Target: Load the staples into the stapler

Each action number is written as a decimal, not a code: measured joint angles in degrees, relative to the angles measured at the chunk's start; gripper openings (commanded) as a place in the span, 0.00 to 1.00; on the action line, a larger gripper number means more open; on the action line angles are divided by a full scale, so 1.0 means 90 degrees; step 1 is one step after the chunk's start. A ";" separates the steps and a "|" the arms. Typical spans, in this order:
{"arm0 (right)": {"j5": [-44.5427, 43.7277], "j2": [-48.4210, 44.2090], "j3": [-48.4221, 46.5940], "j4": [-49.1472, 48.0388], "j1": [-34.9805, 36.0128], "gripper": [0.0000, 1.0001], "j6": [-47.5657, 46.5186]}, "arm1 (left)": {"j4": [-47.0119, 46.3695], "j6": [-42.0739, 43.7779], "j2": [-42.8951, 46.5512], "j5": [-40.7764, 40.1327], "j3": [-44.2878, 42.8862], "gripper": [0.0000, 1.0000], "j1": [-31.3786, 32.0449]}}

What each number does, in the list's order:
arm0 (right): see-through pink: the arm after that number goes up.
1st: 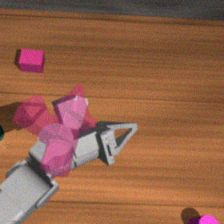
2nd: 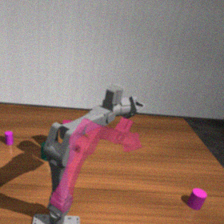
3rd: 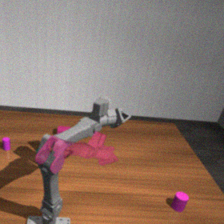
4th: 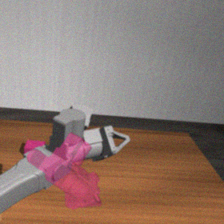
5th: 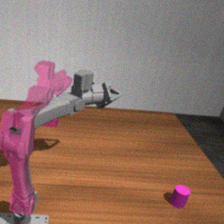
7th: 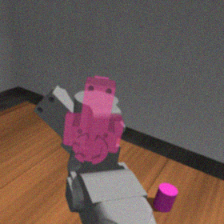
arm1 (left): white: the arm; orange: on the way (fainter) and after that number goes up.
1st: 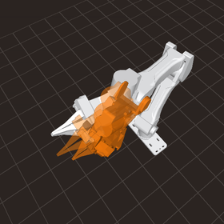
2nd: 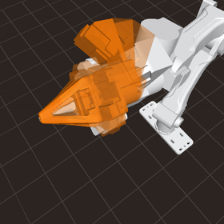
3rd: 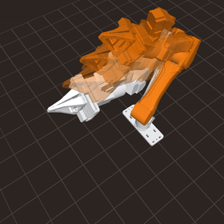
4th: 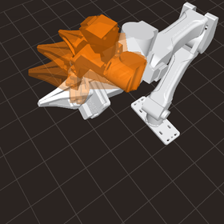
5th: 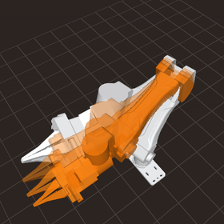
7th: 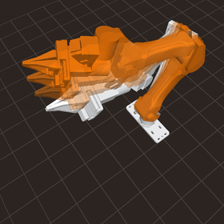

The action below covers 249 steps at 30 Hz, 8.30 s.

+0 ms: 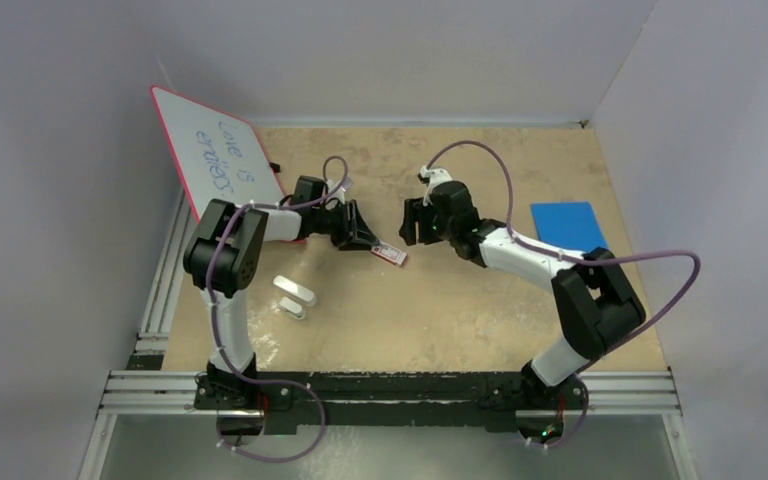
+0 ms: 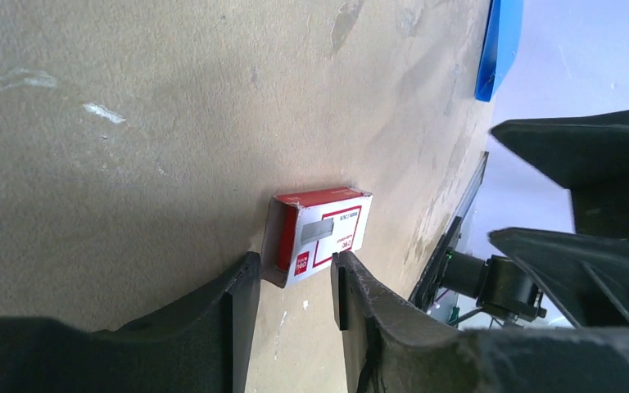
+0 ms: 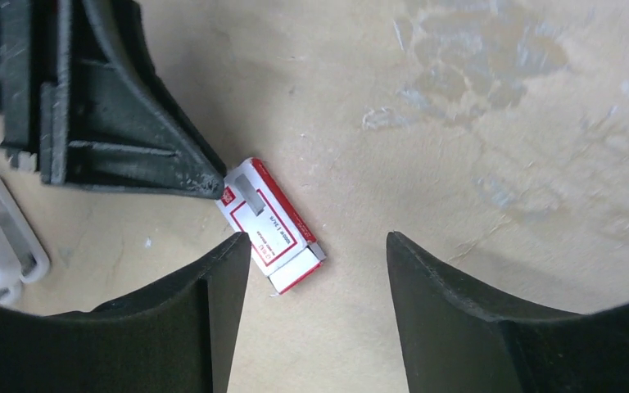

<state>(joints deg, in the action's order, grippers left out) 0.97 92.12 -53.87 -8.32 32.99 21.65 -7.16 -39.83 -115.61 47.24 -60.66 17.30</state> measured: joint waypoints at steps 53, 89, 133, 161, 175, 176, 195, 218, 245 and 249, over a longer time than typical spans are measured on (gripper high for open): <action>0.1032 0.0959 0.0151 -0.0010 0.0488 0.39 -0.4265 | 0.0265 0.0243 -0.0291 0.0177 -0.0321 0.16 -0.0005; 0.1166 0.0670 0.0321 0.0323 0.0488 0.32 -0.4663 | 0.0406 0.0838 -0.0284 0.0202 -0.0323 0.00 -0.0168; 0.0316 -0.1807 0.0423 -0.0304 0.0488 0.67 -0.2635 | 0.1834 0.1307 0.2181 -0.1945 -0.0384 0.62 -0.0294; 0.0114 -0.0061 0.0775 -0.0500 0.1154 0.34 0.2807 | 0.0568 -0.0576 0.2089 -0.1904 0.1345 0.37 0.0415; -0.1258 0.0508 0.0670 -0.0034 0.1732 0.25 0.3220 | -0.0117 -0.0746 0.1452 -0.1945 0.1399 0.34 0.0415; -0.1345 0.0576 0.0634 -0.0010 0.1732 0.24 0.3249 | -0.0168 -0.0743 0.1445 -0.1945 0.1399 0.33 0.0415; -0.2363 0.0804 0.0384 0.0126 0.1129 0.26 0.3257 | -0.0636 -0.0792 0.1090 -0.2448 0.1122 0.32 0.0415; -0.2336 0.0901 0.0163 0.0002 0.0357 0.33 0.2142 | -0.0923 -0.0325 0.0738 -0.3172 0.0556 0.43 0.0420; -0.1464 0.0539 0.0204 -0.0039 0.0355 0.35 0.1717 | -0.0906 0.0500 -0.0131 -0.1056 -0.0168 0.00 -0.0138; -0.1464 0.0425 0.0204 -0.0039 0.0355 0.35 0.1717 | -0.0923 0.0491 -0.0102 -0.1149 -0.0095 0.00 -0.0316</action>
<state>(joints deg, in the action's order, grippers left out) -12.21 95.94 -52.03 -8.67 36.18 37.10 -15.46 -35.42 -116.53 36.91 -61.52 14.46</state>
